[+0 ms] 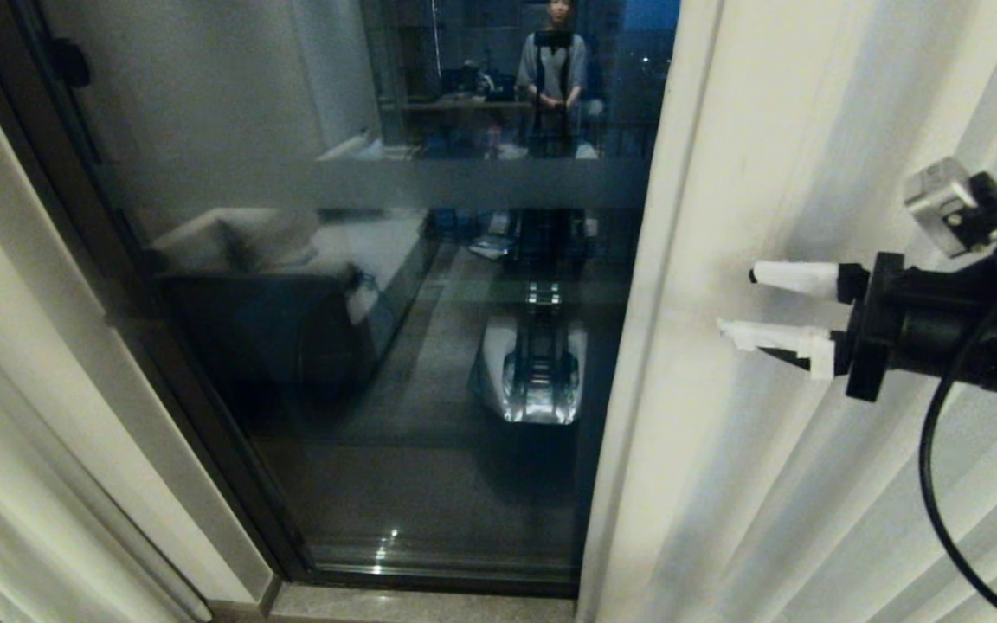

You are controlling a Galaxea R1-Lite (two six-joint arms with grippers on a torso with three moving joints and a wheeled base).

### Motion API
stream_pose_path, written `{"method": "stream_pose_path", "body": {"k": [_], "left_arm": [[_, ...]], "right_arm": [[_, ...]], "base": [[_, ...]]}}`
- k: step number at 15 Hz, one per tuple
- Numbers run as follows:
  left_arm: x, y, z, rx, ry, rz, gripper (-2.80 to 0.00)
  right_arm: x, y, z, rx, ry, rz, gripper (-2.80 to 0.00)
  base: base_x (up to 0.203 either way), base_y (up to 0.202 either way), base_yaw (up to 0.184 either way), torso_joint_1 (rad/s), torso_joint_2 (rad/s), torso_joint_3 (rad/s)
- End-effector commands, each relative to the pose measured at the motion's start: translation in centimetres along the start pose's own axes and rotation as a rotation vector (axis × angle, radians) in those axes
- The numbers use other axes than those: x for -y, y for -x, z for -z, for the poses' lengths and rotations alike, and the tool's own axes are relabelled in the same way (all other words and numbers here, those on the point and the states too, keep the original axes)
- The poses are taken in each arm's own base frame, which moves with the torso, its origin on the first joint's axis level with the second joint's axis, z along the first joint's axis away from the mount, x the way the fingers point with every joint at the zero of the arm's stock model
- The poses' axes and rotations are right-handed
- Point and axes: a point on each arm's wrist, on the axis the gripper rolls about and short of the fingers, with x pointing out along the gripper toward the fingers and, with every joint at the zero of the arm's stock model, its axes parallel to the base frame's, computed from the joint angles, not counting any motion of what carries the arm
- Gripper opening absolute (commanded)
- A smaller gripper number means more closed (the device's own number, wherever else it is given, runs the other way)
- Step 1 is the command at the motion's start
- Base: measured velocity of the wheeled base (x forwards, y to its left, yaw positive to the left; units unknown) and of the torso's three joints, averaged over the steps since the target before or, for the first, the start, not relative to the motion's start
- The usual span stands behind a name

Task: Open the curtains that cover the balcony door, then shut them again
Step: Pull the inner curtains open on both sides

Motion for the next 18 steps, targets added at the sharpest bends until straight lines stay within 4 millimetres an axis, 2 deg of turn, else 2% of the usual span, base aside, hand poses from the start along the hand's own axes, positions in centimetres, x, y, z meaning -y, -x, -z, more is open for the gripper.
{"method": "stream_pose_path", "body": {"k": [1,4,9,11,14,18], "left_arm": [[0.0,0.0,0.0,0.0,0.0,0.0,-2.8],[0.0,0.0,0.0,0.001,0.0,0.0,-2.8],[0.0,0.0,0.0,0.0,0.0,0.0,-2.8],[0.0,0.0,0.0,0.0,0.0,0.0,-2.8],[0.0,0.0,0.0,0.001,0.0,0.0,-2.8],[0.0,0.0,0.0,0.0,0.0,0.0,-2.8]], "right_arm": [[-0.2,-2.1,0.5,-0.032,-0.009,0.0,0.0],[-0.1,-4.1,0.8,-0.084,-0.009,0.109,0.0],[0.8,-5.3,1.6,-0.166,-0.015,0.327,0.0],[1.4,-6.8,0.8,-0.116,-0.033,0.398,0.0],[1.1,-9.3,-0.3,-0.07,-0.086,0.46,0.0],[1.4,-11.4,-0.6,-0.017,-0.126,0.491,0.0]], "base": [[0.0,0.0,0.0,0.0,0.0,0.0],[0.0,0.0,0.0,0.0,0.0,0.0],[0.0,0.0,0.0,0.0,0.0,0.0],[0.0,0.0,0.0,0.0,0.0,0.0],[0.0,0.0,0.0,0.0,0.0,0.0],[0.0,0.0,0.0,0.0,0.0,0.0]]}}
